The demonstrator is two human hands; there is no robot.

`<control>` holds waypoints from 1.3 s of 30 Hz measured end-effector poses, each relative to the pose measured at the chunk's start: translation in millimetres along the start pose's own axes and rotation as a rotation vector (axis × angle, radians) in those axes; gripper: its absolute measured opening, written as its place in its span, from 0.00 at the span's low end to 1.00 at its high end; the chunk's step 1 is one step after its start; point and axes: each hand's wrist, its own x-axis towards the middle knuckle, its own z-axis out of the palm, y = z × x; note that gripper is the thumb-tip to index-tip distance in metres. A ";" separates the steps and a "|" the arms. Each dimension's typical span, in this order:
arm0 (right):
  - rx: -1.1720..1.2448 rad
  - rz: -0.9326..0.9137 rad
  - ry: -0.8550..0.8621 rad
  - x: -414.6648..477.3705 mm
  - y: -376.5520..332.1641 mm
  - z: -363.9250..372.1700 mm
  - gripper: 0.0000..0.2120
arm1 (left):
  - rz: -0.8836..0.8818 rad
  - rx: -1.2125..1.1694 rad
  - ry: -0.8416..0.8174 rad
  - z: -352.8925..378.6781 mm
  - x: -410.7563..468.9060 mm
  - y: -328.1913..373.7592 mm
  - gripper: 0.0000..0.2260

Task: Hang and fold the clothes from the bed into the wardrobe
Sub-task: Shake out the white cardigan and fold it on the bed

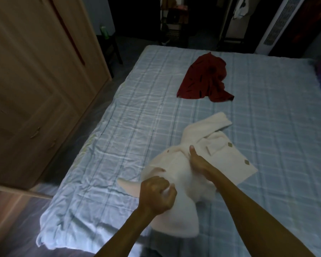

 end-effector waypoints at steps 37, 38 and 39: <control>-0.298 -1.130 0.782 -188.8 -222.3 -207.4 0.16 | 0.457 -0.027 -0.002 -68.7 352.7 213.9 0.15; -0.226 -1.097 0.703 -191.2 -224.6 -208.9 0.14 | 0.464 -0.029 0.031 -71.4 357.9 218.7 0.14; -0.199 -1.055 0.617 -192.7 -223.7 -210.6 0.13 | 0.457 -0.043 0.059 -74.3 362.0 221.3 0.13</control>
